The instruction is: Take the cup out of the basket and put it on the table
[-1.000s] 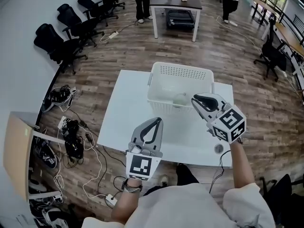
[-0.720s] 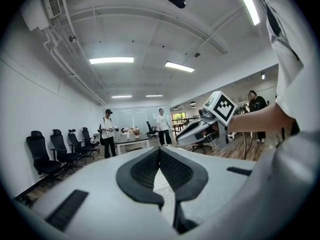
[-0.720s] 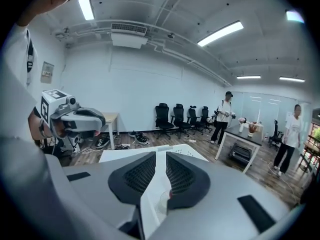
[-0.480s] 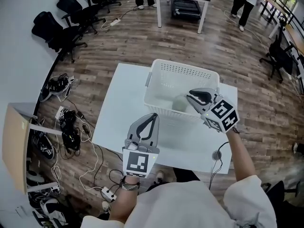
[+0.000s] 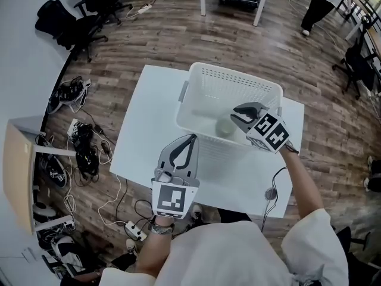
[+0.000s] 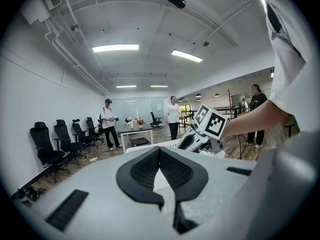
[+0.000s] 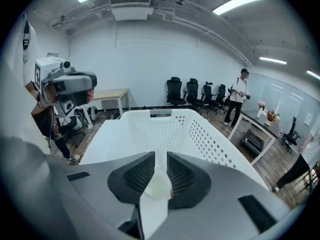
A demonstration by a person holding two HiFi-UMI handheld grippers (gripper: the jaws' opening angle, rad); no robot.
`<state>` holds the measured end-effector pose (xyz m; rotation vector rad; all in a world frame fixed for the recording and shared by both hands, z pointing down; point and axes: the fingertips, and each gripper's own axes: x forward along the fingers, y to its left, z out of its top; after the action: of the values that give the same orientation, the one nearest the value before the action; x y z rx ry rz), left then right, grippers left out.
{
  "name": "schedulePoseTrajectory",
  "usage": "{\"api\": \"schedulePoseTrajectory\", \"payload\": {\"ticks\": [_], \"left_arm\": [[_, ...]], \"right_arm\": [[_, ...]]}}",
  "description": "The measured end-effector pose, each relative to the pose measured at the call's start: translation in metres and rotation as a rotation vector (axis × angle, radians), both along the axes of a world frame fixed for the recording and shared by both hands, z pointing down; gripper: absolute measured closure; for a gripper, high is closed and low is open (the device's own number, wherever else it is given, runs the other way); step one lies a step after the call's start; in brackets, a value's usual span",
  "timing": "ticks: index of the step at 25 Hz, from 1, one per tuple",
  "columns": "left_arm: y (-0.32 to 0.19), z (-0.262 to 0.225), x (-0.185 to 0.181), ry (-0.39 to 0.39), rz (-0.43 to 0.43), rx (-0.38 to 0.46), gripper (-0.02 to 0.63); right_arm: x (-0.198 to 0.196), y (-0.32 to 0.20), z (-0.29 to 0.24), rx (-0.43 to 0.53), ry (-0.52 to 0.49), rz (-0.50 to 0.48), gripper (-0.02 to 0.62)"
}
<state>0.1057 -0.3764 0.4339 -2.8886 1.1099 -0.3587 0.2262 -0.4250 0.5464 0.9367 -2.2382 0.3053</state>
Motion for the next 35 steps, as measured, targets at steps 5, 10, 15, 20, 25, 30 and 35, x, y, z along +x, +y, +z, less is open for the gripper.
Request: {"api": "schedulePoseTrajectory", "payload": {"ticks": [5, 10, 15, 20, 25, 30, 35], "left_arm": [[-0.005, 0.008, 0.003, -0.015, 0.0, -0.024, 0.603], [-0.01, 0.017, -0.003, -0.029, -0.008, -0.025, 0.603], [-0.007, 0.024, -0.003, -0.032, -0.022, -0.07, 0.603], [-0.008, 0.026, -0.007, -0.031, -0.03, -0.066, 0.603], [-0.01, 0.03, -0.006, -0.029, -0.039, -0.08, 0.603], [-0.01, 0.033, -0.008, -0.032, -0.048, -0.09, 0.603], [-0.007, 0.036, -0.007, -0.033, -0.048, -0.093, 0.603]], "right_arm": [[0.005, -0.009, 0.042, -0.101, 0.093, -0.087, 0.522], [0.004, -0.021, 0.069, -0.173, 0.138, -0.141, 0.511], [0.004, -0.021, 0.092, -0.23, 0.198, -0.202, 0.508], [0.009, -0.019, 0.114, -0.3, 0.299, -0.278, 0.505], [0.015, -0.021, 0.131, -0.343, 0.35, -0.318, 0.505], [0.012, -0.021, 0.138, -0.38, 0.366, -0.347, 0.505], [0.009, -0.022, 0.144, -0.375, 0.428, -0.377, 0.505]]}}
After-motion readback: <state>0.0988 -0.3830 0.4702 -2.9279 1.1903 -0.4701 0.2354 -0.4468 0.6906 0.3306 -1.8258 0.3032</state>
